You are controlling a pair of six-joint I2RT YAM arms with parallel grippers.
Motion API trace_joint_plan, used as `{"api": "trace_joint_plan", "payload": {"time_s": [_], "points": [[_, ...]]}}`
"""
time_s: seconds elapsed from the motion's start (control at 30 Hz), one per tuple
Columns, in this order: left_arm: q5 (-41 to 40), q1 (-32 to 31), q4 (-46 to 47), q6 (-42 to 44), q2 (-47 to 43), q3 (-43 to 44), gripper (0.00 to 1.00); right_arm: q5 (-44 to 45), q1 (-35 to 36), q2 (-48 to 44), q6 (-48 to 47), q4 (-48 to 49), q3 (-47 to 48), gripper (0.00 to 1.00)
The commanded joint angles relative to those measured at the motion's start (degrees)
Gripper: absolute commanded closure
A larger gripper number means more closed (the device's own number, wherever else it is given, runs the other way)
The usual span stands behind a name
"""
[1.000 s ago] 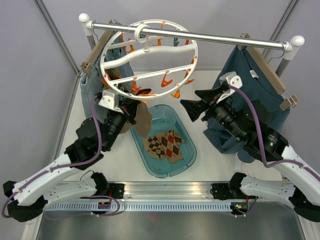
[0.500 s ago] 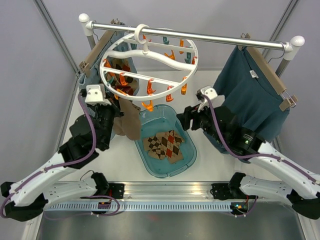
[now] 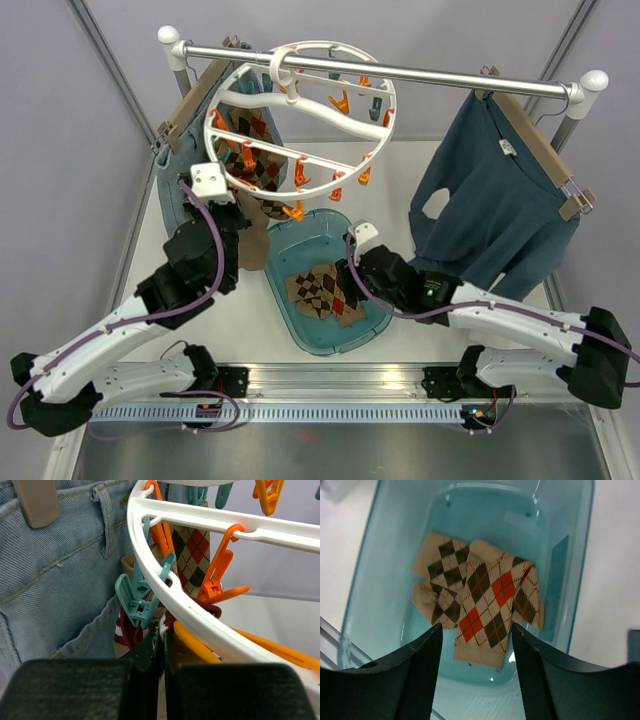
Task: Clip the socks to the hanger
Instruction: Pick up the sock from the bin.
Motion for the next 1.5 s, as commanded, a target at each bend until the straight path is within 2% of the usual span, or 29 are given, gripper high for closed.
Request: {"api": "trace_joint_plan", "payload": {"time_s": [0.0,0.33,0.47,0.8,0.83,0.97,1.17,1.23,1.27,1.37,1.47], "points": [[-2.67,0.81,1.62,2.38,-0.51,2.73,0.94,-0.69,1.20,2.70,1.39,3.27,-1.32,0.38],[0.05,0.81,0.75,0.02,-0.60,3.18,0.93,-4.82,2.87,9.21,3.93,2.12,-6.15,0.40],[1.72,0.81,0.39,-1.83,-1.39,2.30,0.93,-6.58,3.66,10.44,5.43,3.35,-9.75,0.41],[3.65,0.81,-1.27,-5.52,-2.01,2.03,0.93,-7.02,4.45,15.80,7.36,7.31,-11.16,0.45],[4.00,0.72,-1.36,-5.61,-2.09,2.03,0.93,-7.11,4.54,16.59,7.54,8.09,-11.17,0.47],[5.06,0.72,-2.42,-6.75,-2.36,2.03,0.92,-7.02,4.63,17.65,7.98,9.24,-11.17,0.65],[8.57,0.72,-4.44,-9.04,-3.15,1.77,0.86,-4.65,4.98,15.72,7.89,7.75,-9.94,0.90],[10.24,0.81,-4.97,-9.57,-3.32,1.68,0.85,-3.25,5.24,14.76,7.81,6.44,-9.15,0.93],[10.68,0.72,-4.97,-9.92,-3.50,1.51,0.84,-2.72,5.33,14.57,7.81,5.82,-8.80,0.91],[11.39,0.72,-4.97,-10.10,-3.59,1.07,0.83,-1.14,5.51,13.96,8.24,3.53,-7.91,0.73],[11.65,0.72,-4.97,-10.27,-3.67,0.89,0.83,0.18,6.12,13.69,8.51,3.35,-7.83,0.63]]}}
